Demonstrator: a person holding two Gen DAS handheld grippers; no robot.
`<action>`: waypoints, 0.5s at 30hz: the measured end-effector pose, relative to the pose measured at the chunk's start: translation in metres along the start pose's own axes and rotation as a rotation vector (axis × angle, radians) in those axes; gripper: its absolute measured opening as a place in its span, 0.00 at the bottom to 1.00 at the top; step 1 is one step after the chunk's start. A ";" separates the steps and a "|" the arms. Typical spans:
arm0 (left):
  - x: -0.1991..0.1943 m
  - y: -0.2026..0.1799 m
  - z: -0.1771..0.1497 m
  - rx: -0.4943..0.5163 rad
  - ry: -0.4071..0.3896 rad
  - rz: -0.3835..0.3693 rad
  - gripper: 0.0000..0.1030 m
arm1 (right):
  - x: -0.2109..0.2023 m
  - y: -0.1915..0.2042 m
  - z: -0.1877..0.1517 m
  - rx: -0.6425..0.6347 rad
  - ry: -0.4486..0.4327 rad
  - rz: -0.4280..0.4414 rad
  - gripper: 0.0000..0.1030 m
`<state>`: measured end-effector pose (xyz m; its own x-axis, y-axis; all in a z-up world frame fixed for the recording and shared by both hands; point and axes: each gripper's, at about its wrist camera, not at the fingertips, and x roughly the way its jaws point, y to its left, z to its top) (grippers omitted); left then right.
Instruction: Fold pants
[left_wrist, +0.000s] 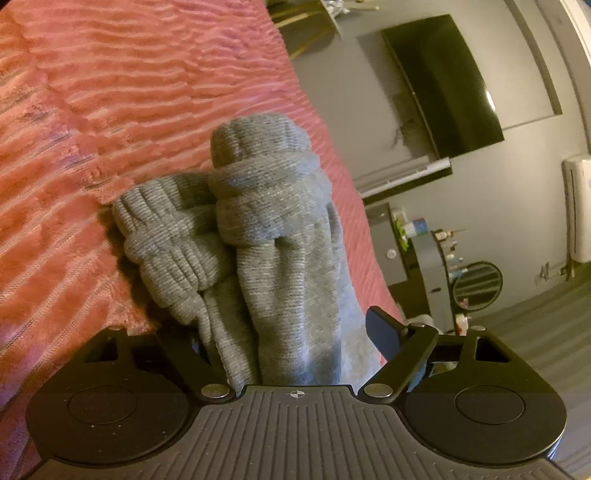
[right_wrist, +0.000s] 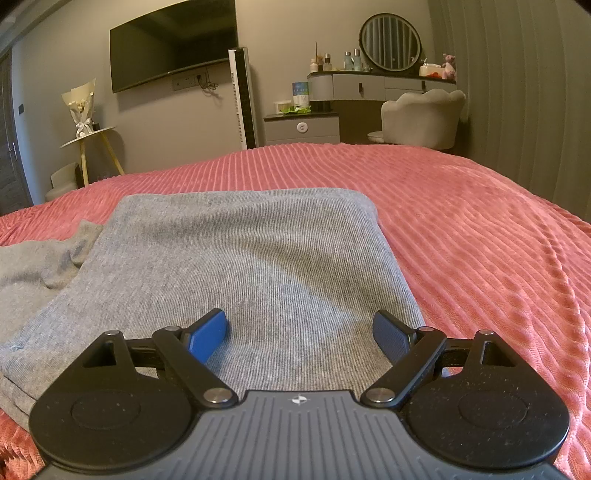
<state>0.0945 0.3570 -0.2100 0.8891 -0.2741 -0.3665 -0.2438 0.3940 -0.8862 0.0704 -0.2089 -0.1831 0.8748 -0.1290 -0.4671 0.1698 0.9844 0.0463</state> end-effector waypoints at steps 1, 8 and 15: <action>0.000 0.001 0.000 -0.004 -0.002 0.002 0.86 | 0.000 0.000 0.000 0.000 0.000 0.000 0.84; -0.001 -0.001 0.002 -0.051 -0.007 0.027 0.69 | 0.000 0.000 0.000 0.000 0.000 0.000 0.84; -0.011 0.014 0.002 -0.108 -0.023 0.031 0.32 | 0.000 0.001 0.001 0.006 0.010 0.000 0.84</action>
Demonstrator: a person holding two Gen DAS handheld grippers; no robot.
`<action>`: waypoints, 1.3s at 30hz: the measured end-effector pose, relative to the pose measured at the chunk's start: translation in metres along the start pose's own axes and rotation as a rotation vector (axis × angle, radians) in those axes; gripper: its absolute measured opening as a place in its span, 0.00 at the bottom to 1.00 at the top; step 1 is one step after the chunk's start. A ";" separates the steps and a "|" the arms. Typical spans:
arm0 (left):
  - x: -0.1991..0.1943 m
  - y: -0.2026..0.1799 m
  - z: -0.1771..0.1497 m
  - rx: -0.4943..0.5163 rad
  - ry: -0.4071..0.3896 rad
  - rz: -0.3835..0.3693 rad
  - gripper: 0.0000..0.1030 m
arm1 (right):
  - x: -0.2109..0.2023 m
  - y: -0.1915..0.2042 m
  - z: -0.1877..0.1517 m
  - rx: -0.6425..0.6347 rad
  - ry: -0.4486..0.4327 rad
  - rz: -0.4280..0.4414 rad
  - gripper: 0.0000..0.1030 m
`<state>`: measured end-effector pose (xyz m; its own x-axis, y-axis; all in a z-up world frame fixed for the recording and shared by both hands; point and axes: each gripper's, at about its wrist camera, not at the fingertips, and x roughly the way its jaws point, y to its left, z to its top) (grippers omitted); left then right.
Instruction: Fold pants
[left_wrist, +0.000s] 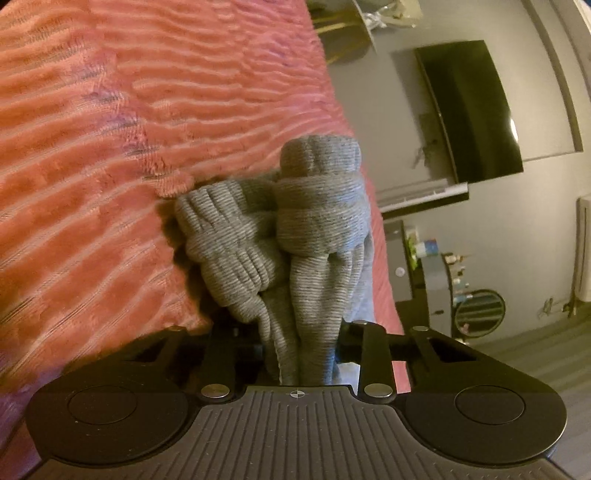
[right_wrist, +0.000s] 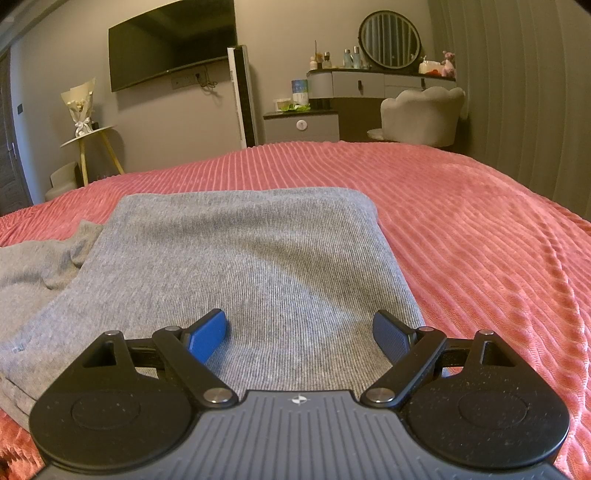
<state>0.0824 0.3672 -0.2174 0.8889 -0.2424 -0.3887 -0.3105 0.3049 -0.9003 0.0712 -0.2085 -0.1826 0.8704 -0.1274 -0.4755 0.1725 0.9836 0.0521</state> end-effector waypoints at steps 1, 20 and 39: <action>-0.002 -0.005 -0.001 0.025 -0.009 0.003 0.29 | 0.000 0.000 0.001 0.003 0.003 0.001 0.84; -0.014 -0.055 -0.008 0.111 -0.032 0.004 0.23 | -0.032 -0.029 0.019 0.268 0.041 0.057 0.84; 0.038 -0.026 0.001 0.014 0.037 0.084 0.16 | -0.023 -0.026 0.015 0.249 0.056 -0.006 0.84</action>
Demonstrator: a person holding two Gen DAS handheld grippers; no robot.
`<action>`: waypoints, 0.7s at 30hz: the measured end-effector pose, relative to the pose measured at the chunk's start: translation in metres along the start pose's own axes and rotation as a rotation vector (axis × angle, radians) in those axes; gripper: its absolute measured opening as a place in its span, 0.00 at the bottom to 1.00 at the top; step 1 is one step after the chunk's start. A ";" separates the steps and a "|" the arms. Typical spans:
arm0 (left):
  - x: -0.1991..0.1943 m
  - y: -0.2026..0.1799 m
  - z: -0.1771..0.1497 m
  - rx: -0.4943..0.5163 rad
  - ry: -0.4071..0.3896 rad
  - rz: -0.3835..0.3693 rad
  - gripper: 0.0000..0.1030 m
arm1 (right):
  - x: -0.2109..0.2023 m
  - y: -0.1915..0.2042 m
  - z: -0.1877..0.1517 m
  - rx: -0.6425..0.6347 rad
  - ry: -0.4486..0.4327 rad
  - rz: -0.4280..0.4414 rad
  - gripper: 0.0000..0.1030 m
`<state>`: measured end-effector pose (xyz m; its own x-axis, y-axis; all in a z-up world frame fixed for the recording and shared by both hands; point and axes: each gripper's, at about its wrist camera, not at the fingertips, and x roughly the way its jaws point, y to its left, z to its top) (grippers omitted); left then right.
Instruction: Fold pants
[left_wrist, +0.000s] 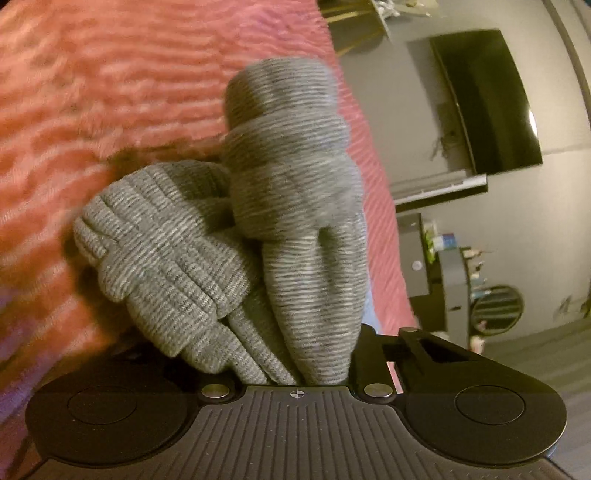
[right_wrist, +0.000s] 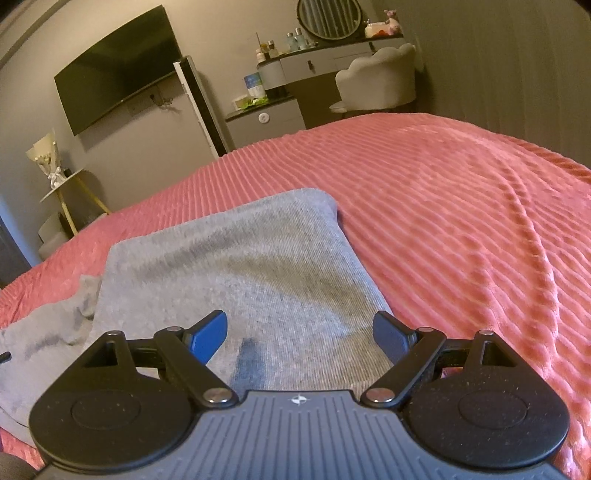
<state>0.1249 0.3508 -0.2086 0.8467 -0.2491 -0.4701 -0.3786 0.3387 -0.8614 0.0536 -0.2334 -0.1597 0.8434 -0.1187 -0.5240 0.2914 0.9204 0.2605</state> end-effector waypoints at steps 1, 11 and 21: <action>-0.002 -0.006 -0.001 0.038 -0.006 0.010 0.15 | -0.001 0.000 0.000 -0.003 0.000 -0.003 0.84; -0.039 -0.122 -0.035 0.429 -0.088 -0.032 0.13 | -0.017 -0.012 0.012 0.118 -0.042 0.020 0.84; -0.020 -0.291 -0.286 1.338 0.059 -0.164 0.17 | -0.078 -0.051 0.033 0.278 -0.234 0.037 0.84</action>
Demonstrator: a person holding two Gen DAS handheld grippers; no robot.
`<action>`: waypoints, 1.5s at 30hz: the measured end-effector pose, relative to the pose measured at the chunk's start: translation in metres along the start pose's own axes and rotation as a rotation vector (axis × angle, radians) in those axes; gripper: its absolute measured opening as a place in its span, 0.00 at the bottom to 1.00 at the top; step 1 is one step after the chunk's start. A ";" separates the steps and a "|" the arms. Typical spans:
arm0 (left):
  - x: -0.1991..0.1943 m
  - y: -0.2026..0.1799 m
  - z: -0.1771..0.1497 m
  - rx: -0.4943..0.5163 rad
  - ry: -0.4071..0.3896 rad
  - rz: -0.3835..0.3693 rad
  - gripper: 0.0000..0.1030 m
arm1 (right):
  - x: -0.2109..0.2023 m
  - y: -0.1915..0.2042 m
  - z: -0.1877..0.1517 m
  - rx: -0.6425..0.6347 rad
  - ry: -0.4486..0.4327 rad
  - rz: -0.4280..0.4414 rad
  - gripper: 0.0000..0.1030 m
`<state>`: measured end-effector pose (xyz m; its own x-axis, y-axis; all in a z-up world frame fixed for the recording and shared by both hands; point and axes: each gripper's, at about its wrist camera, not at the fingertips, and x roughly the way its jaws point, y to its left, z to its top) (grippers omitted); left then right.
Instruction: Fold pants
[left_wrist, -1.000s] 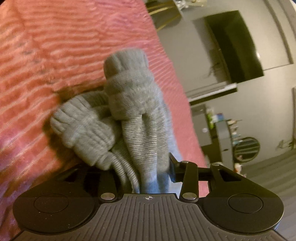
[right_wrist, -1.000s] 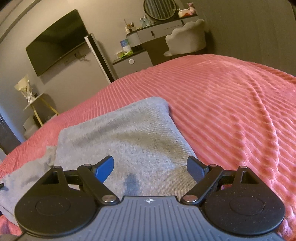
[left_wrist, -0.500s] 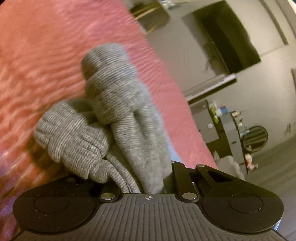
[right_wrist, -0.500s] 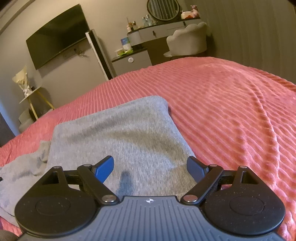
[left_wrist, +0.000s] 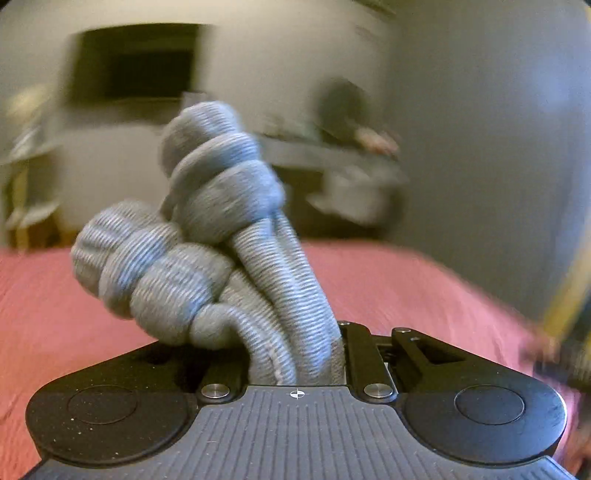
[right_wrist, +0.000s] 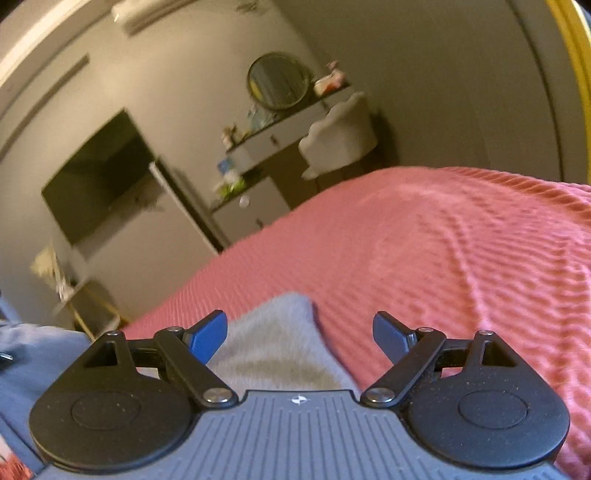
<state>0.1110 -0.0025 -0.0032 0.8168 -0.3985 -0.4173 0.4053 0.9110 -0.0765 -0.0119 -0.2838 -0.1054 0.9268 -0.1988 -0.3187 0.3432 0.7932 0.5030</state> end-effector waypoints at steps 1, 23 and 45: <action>0.016 -0.025 -0.007 0.031 0.045 -0.016 0.19 | -0.005 -0.006 0.003 0.012 -0.012 -0.003 0.84; -0.008 0.046 -0.108 -0.784 0.238 0.211 0.97 | 0.064 -0.031 -0.024 0.262 0.378 0.260 0.84; 0.005 0.050 -0.121 -0.739 0.272 0.245 0.97 | 0.084 -0.032 -0.055 0.498 0.422 0.169 0.61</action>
<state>0.0860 0.0543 -0.1191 0.6802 -0.2264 -0.6972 -0.2238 0.8415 -0.4917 0.0467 -0.2940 -0.1924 0.8695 0.2271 -0.4385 0.3215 0.4137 0.8517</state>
